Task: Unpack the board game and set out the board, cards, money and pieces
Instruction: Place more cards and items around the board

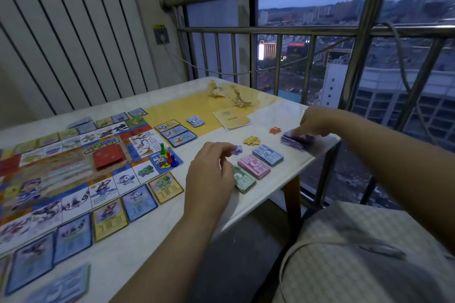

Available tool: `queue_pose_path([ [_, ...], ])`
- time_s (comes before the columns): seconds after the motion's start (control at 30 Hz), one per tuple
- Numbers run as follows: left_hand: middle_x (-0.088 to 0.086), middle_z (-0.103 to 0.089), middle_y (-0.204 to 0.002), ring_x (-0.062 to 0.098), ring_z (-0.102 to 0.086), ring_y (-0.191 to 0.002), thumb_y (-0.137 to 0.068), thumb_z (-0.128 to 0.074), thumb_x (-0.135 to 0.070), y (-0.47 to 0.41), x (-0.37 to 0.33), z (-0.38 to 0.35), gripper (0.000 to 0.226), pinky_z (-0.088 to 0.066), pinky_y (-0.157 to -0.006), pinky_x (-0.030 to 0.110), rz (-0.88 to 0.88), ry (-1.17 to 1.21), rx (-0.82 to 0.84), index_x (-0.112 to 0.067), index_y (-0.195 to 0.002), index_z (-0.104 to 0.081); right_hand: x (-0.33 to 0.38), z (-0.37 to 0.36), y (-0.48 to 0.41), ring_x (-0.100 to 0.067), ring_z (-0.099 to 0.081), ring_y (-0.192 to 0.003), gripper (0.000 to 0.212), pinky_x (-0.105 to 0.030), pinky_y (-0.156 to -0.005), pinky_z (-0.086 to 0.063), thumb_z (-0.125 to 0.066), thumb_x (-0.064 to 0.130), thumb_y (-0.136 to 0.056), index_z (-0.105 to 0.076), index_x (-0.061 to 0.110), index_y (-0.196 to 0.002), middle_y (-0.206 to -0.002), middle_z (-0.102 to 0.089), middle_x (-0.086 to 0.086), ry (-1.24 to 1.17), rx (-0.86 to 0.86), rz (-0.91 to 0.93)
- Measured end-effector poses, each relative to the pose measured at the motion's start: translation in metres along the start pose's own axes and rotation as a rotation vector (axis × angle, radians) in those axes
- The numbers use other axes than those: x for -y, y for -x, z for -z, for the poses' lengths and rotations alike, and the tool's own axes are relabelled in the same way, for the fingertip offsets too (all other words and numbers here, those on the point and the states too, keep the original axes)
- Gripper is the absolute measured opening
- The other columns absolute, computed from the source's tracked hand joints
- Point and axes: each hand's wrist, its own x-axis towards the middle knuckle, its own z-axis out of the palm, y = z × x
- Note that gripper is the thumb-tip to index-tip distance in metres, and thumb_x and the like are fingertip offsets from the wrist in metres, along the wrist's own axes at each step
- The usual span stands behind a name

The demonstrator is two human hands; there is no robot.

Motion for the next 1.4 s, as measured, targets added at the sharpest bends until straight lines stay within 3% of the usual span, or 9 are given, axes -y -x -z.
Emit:
queue_pose_path([
  [0.1, -0.013, -0.055, -0.096, 0.002, -0.054, -0.092, -0.087, -0.050, 0.001, 0.000, 0.000, 0.000, 0.031, -0.041, -0.079, 0.013, 0.006, -0.003, 0.000, -0.019, -0.106, -0.064, 0.004, -0.001, -0.004, -0.024, -0.056, -0.094, 0.047, -0.034, -0.083, -0.054, -0.070, 0.040, -0.082, -0.057, 0.000, -0.104, -0.103, -0.058, -0.010, -0.052, 0.064, -0.050],
  [0.27, -0.012, -0.057, -0.098, 0.003, -0.054, -0.094, -0.089, -0.049, -0.001, 0.001, 0.000, 0.000, 0.030, -0.039, -0.075, 0.007, 0.026, -0.008, 0.013, -0.019, -0.108, -0.064, 0.017, 0.000, -0.005, -0.028, -0.057, -0.108, 0.058, -0.036, -0.092, -0.052, -0.071, 0.036, -0.082, -0.051, 0.001, -0.124, -0.123, -0.055, -0.014, 0.018, 0.160, -0.066],
  [0.47, -0.012, -0.056, -0.099, 0.003, -0.054, -0.095, -0.090, -0.049, -0.003, 0.001, -0.001, 0.000, 0.029, -0.039, -0.073, 0.005, 0.032, -0.014, 0.020, -0.020, -0.109, -0.064, 0.021, 0.002, -0.002, -0.025, -0.058, -0.100, 0.058, -0.036, -0.095, -0.050, -0.069, 0.035, -0.085, -0.049, -0.001, -0.126, -0.119, -0.058, -0.016, 0.022, 0.221, -0.081],
  [0.57, -0.012, -0.057, -0.100, 0.004, -0.054, -0.096, -0.091, -0.049, -0.003, 0.001, -0.001, 0.000, 0.029, -0.039, -0.072, 0.005, 0.035, -0.016, 0.016, -0.020, -0.109, -0.063, 0.024, 0.000, -0.003, -0.027, -0.058, -0.108, 0.055, -0.038, -0.097, -0.049, -0.066, 0.030, -0.088, -0.047, -0.002, -0.128, -0.122, -0.058, -0.016, 0.027, 0.231, -0.081],
  [0.73, -0.011, -0.057, -0.098, 0.004, -0.054, -0.094, -0.090, -0.049, -0.002, 0.000, 0.000, -0.001, 0.029, -0.038, -0.071, 0.006, 0.021, -0.026, 0.011, -0.019, -0.108, -0.064, 0.027, -0.002, -0.005, -0.024, -0.055, -0.095, 0.050, -0.034, -0.091, -0.050, -0.065, 0.026, -0.089, -0.047, -0.001, -0.127, -0.114, -0.058, -0.015, 0.030, 0.216, -0.074],
  [1.0, -0.013, -0.055, -0.096, 0.003, -0.054, -0.093, -0.089, -0.049, -0.002, -0.001, 0.001, -0.001, 0.029, -0.038, -0.070, 0.003, 0.013, -0.020, 0.005, -0.019, -0.107, -0.064, 0.027, -0.003, -0.010, -0.029, -0.058, -0.113, 0.050, -0.038, -0.098, -0.048, -0.066, 0.024, -0.088, -0.048, -0.002, -0.127, -0.122, -0.059, -0.017, 0.033, 0.217, -0.070],
  [1.27, -0.011, -0.056, -0.095, 0.003, -0.053, -0.091, -0.088, -0.049, 0.000, -0.002, 0.002, -0.003, 0.029, -0.038, -0.074, 0.007, -0.005, -0.006, -0.003, -0.018, -0.106, -0.064, 0.029, -0.010, -0.010, -0.026, -0.058, -0.101, 0.045, -0.030, -0.084, -0.051, -0.062, 0.024, -0.091, -0.047, 0.001, -0.126, -0.120, -0.057, -0.016, 0.083, 0.150, -0.001],
  [1.4, -0.010, -0.057, -0.096, 0.002, -0.053, -0.091, -0.089, -0.049, -0.001, -0.001, 0.002, -0.002, 0.029, -0.038, -0.072, 0.005, -0.017, -0.007, -0.006, -0.018, -0.106, -0.064, 0.024, -0.018, -0.007, -0.020, -0.056, -0.090, 0.039, -0.025, -0.075, -0.044, -0.061, 0.017, -0.090, -0.050, 0.001, -0.124, -0.111, -0.061, -0.013, 0.052, 0.128, 0.053],
])
